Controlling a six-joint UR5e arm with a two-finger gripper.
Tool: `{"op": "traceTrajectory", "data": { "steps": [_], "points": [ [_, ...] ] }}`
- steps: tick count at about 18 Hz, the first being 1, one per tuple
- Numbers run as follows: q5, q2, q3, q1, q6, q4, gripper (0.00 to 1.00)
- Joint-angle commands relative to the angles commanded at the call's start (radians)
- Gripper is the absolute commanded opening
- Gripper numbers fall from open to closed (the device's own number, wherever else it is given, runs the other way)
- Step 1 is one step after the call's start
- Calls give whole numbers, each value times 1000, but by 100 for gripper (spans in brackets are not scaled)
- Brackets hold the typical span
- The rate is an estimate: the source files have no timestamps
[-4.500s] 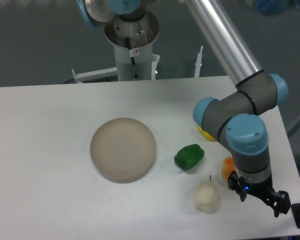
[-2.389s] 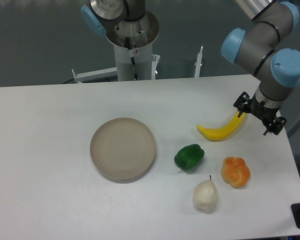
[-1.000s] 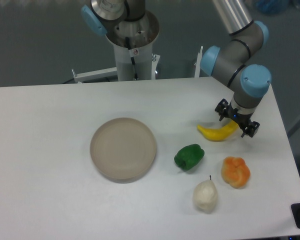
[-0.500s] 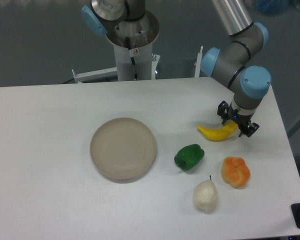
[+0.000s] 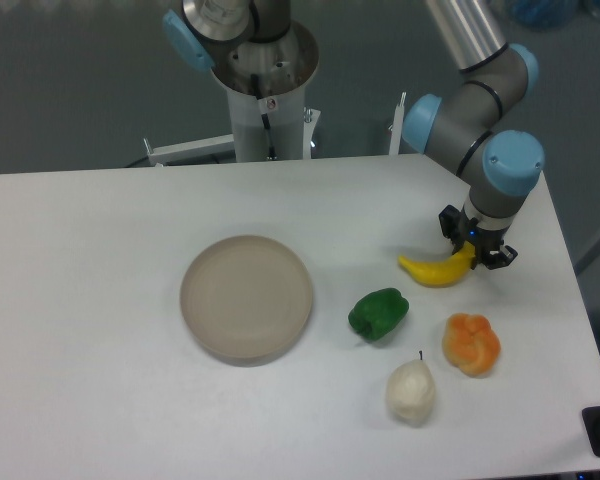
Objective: Pick up the banana from the table
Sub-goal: 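Lower the gripper onto the banana and close on it, then lift the grasped banana up off the table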
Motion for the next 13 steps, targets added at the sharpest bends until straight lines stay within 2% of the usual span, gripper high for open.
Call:
{"op": "traceTrajectory", "data": {
  "steps": [9, 13],
  "points": [
    [-11, 41, 69, -9, -1, -29, 39],
    [-75, 49, 118, -31, -17, -31, 36]
  ]
}}
